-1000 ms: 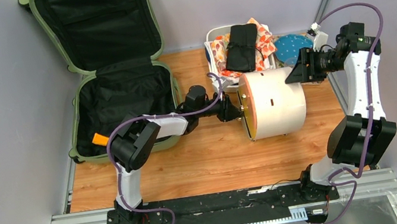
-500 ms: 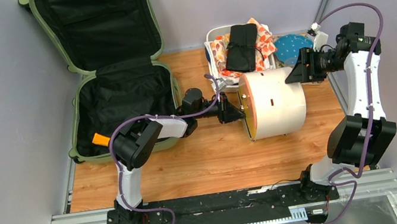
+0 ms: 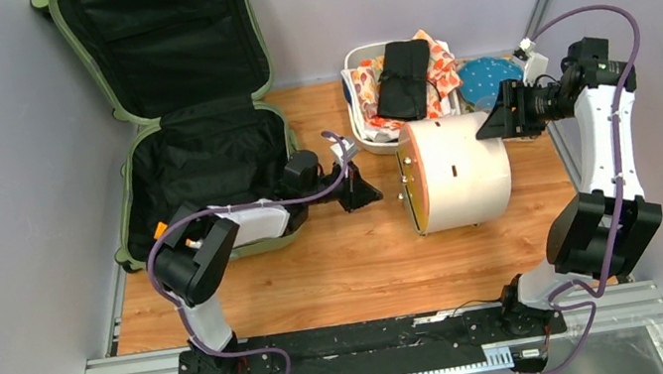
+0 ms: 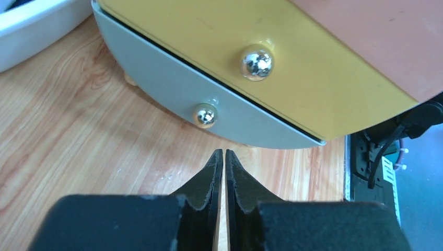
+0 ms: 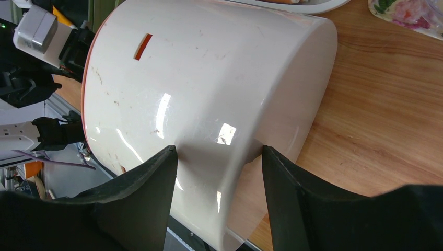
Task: Open, take out, and arrange the luggage
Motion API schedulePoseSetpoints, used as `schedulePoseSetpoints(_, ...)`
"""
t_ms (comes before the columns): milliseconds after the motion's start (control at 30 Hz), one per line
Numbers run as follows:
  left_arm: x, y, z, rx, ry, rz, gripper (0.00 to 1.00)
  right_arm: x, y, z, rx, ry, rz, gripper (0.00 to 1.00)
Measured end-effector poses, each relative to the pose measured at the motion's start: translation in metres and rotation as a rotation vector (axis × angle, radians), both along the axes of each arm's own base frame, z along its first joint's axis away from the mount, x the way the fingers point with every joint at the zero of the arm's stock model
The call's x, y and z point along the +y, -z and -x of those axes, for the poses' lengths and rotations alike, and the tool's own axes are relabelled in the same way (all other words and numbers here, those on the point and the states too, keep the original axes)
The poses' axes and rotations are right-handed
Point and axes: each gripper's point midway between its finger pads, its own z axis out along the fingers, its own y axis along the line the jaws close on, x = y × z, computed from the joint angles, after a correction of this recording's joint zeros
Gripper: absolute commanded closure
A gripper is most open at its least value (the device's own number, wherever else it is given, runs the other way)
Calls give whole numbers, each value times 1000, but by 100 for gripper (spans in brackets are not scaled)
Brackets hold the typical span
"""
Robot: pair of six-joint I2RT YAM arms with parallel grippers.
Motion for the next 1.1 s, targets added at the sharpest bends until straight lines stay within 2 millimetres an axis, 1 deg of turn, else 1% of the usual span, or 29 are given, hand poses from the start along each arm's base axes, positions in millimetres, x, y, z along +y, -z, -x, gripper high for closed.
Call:
schedulePoseSetpoints(133,-8,15,-4,35,-18,-26,89,0,0,0,1,1,-3,39)
schedulePoseSetpoints(233,-21,29,-10,72,-30,-40,89,0,0,0,3,3,-4,39)
schedulePoseSetpoints(333,-35,36,-16,96,-34,-37,89,0,1,0,5,5,-6,39)
schedulePoseSetpoints(400,-44,37,-18,104,-31,-28,89,0,1,0,7,7,-7,39)
schedulePoseSetpoints(500,-53,31,-23,101,-35,-3,88,0,1,-1,11,11,-10,39)
schedulePoseSetpoints(600,-60,29,-21,110,-30,7,85,1,1,-1,14,12,-14,39)
schedulePoseSetpoints(667,-59,30,-21,117,-34,6,80,1,1,-2,15,13,-15,39)
schedulePoseSetpoints(700,-59,31,-21,120,-35,7,72,1,1,-2,16,14,-16,39)
schedulePoseSetpoints(767,-54,32,-22,127,-42,13,65,1,1,-2,17,15,-17,39)
schedulePoseSetpoints(800,-50,32,-22,134,-47,12,59,1,1,-2,18,14,-19,39)
schedulePoseSetpoints(933,-20,30,-15,163,-57,-11,48,1,1,-2,19,14,-21,39)
schedulePoseSetpoints(967,-11,26,-14,157,-58,-14,46,1,1,-2,19,14,-21,39)
schedulePoseSetpoints(1033,2,11,-10,129,-45,-8,38,1,1,-2,19,14,-21,39)
schedulePoseSetpoints(1067,7,0,-10,100,-40,0,35,1,1,-2,20,14,-21,39)
schedulePoseSetpoints(1100,12,-13,-12,64,-35,13,29,1,1,-2,19,14,-21,39)
